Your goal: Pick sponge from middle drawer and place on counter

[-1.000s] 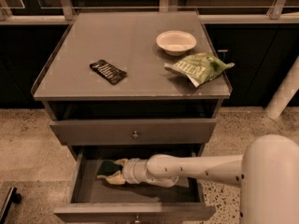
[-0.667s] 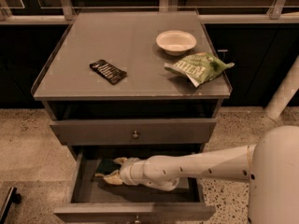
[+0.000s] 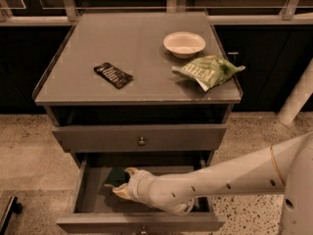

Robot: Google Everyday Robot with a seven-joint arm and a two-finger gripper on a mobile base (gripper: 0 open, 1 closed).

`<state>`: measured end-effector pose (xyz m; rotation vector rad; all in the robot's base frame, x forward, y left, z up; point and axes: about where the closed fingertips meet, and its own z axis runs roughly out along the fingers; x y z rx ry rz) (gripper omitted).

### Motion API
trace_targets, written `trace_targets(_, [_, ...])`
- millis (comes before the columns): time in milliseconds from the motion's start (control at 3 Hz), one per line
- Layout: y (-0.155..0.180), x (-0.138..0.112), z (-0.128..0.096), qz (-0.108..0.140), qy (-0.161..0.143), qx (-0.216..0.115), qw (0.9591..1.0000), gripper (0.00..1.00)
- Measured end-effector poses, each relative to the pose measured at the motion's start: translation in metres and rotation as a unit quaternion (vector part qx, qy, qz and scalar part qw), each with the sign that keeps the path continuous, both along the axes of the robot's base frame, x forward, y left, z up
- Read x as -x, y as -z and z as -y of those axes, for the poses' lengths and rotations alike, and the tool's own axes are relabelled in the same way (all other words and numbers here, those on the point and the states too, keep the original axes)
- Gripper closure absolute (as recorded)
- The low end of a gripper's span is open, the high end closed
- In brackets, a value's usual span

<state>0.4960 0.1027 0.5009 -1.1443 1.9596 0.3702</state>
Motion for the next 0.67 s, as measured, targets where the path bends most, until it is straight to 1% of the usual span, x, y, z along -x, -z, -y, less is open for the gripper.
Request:
trace_targets(333, [-0.001, -0.002, -0.004, -0.002, -0.005, -0.002, 1.0, 1.0])
trace_targets(667, [-0.028, -0.009, 0.028, 0.036, -0.037, 0.029, 0.9982, 1.0])
